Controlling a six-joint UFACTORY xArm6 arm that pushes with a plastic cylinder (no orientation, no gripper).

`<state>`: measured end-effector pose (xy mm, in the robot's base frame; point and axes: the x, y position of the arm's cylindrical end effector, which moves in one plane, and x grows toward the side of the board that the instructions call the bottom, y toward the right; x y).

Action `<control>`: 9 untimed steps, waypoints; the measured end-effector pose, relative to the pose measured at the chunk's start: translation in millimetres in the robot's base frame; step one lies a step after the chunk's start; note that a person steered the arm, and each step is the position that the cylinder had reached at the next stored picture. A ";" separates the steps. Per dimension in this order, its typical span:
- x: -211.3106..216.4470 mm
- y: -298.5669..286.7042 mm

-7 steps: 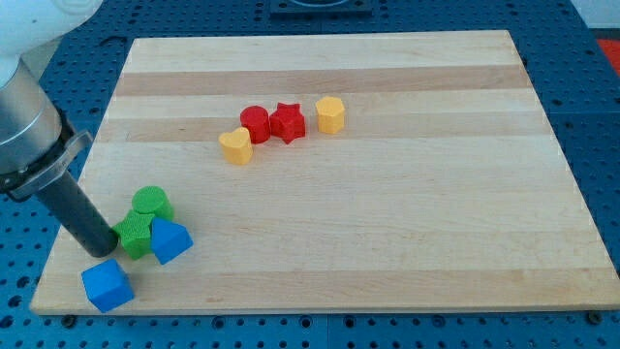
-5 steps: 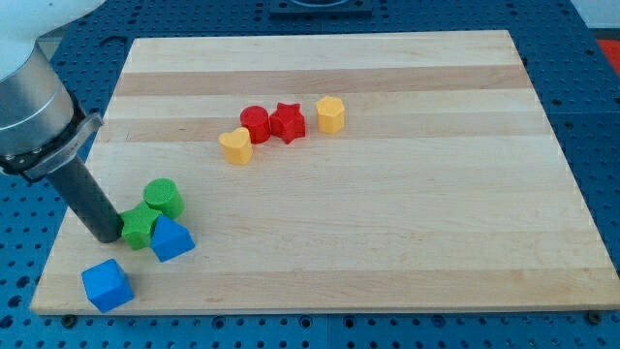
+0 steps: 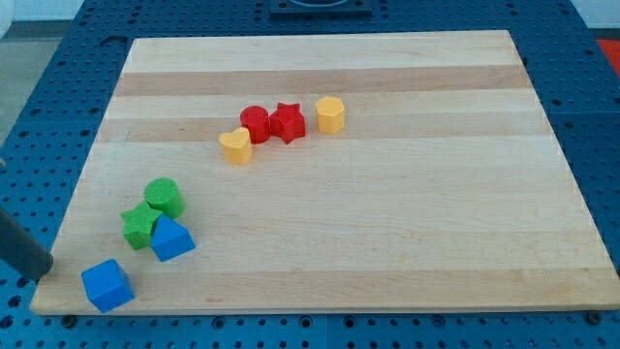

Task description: Point at the blue cube

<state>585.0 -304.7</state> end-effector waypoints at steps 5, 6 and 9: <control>31.7 23.7; 33.2 30.1; 6.7 64.8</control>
